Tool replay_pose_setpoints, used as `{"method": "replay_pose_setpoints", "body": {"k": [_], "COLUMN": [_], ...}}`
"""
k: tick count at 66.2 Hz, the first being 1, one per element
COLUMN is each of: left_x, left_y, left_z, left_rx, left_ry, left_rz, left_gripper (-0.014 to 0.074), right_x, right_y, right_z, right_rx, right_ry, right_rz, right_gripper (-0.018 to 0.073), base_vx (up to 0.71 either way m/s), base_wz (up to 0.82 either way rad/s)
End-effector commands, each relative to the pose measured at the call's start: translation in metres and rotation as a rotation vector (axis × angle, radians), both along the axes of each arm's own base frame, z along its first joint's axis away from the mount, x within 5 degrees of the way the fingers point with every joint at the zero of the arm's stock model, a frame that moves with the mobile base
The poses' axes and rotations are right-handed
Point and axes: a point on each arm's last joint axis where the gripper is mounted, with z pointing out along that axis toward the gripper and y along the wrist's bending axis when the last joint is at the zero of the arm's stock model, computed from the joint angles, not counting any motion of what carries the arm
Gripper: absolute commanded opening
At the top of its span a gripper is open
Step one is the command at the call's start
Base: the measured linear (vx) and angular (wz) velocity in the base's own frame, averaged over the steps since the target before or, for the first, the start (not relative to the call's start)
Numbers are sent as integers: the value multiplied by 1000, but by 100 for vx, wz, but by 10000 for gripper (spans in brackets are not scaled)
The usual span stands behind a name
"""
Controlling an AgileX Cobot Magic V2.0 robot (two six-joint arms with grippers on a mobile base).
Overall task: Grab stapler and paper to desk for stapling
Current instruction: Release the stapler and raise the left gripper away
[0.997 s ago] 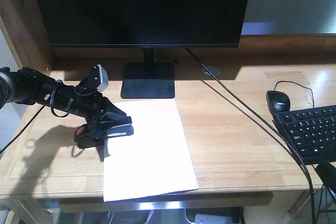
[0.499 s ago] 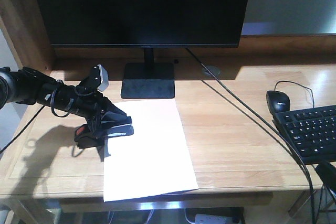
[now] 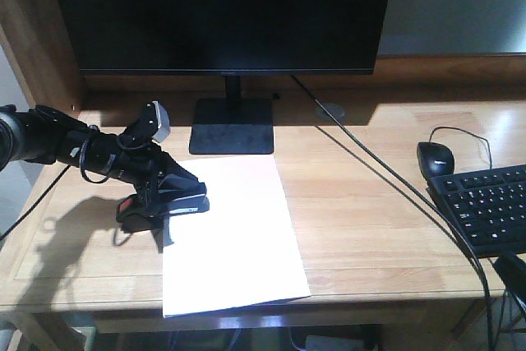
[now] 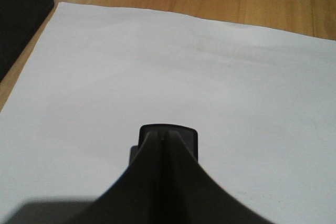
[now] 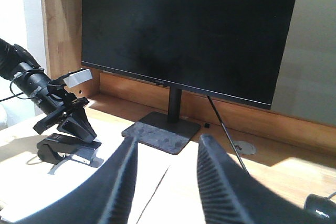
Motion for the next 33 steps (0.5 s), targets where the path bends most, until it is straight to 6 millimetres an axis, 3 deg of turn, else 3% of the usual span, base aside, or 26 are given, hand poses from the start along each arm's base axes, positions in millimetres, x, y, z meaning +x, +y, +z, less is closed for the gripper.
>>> {"method": "replay_pose_setpoints", "body": {"k": [1,33], "left_x": [1,-1], "left_y": [-1,-1], "left_z": [12,14], "left_rx": [71,58], "left_ry": [-54,-47], "left_rz": [-18,-37], "left_gripper": [-6,-6], "right_x": [-1,-1], "right_y": [2,2], "right_z": [10,10], "right_rx": [-1,-4], "right_ry": [-44,-44], "right_rz": [25,21], "right_gripper": [255,255], "base_vx": [0,0], "base_wz": [0,0]}}
